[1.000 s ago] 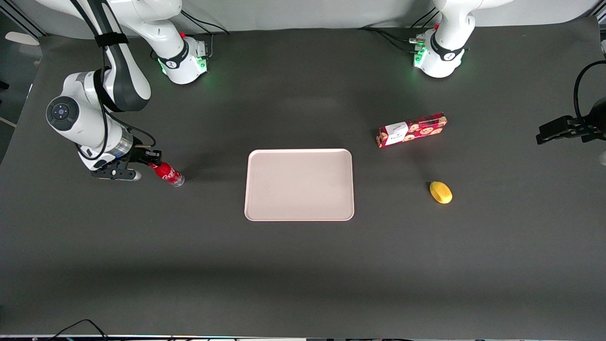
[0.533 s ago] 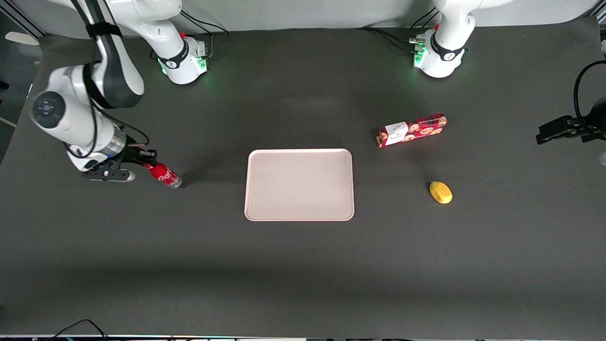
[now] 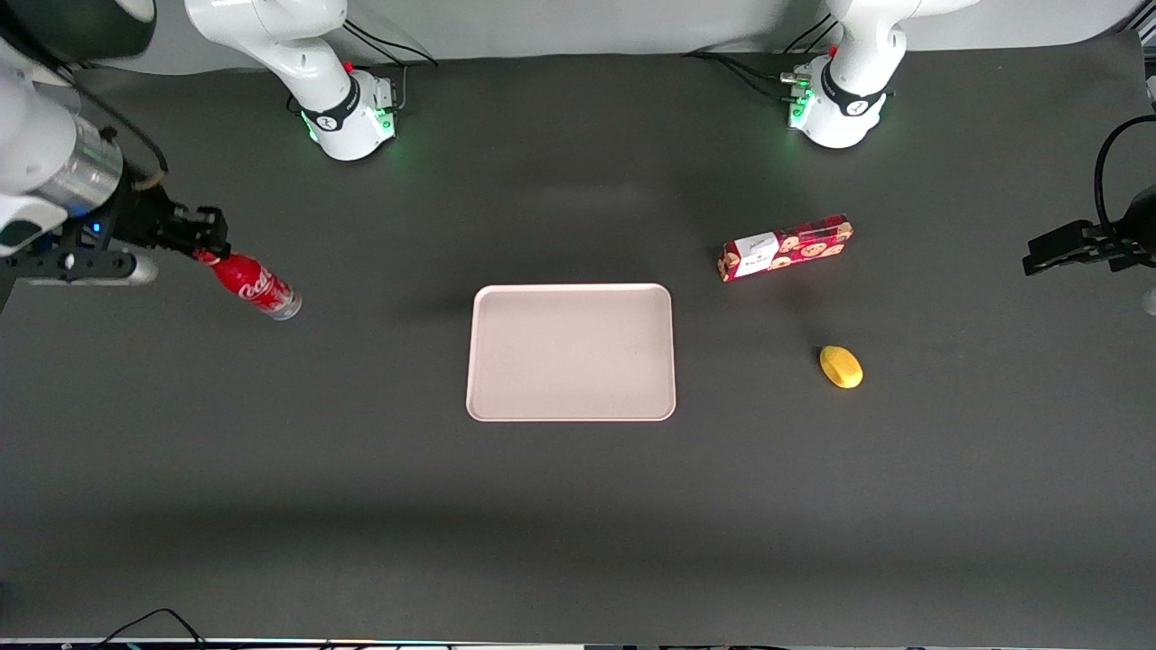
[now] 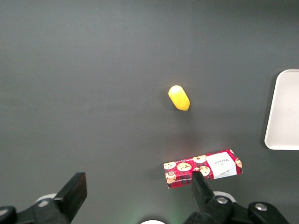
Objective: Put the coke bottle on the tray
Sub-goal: 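Lift the bottle and carry it toward the pink tray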
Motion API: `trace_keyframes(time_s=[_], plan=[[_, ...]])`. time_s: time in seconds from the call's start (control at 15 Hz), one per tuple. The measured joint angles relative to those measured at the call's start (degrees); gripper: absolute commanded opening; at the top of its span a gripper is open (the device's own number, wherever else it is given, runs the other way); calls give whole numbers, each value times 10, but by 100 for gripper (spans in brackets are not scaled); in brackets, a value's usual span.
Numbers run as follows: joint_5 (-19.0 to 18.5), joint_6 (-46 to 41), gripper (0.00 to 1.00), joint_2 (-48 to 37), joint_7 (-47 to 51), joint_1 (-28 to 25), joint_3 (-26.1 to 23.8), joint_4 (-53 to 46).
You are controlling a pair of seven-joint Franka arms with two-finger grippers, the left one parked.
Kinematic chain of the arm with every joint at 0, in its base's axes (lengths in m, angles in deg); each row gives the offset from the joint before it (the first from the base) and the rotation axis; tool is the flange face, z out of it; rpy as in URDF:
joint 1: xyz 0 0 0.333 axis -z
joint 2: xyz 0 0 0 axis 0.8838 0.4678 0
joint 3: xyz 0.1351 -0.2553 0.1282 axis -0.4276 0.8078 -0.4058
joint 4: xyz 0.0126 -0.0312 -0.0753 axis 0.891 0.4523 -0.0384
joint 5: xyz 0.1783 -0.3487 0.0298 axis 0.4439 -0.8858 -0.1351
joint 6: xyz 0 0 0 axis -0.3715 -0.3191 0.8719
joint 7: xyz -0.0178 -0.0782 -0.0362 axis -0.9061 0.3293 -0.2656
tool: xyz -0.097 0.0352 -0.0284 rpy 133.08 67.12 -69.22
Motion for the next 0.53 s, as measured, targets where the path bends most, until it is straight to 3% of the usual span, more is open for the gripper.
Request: trace_keyframes(time_s=[0.27, 0.53], plan=[[2, -82, 0, 57, 142, -4, -96, -123], [2, -71, 0, 135, 315, -7, -199, -156]])
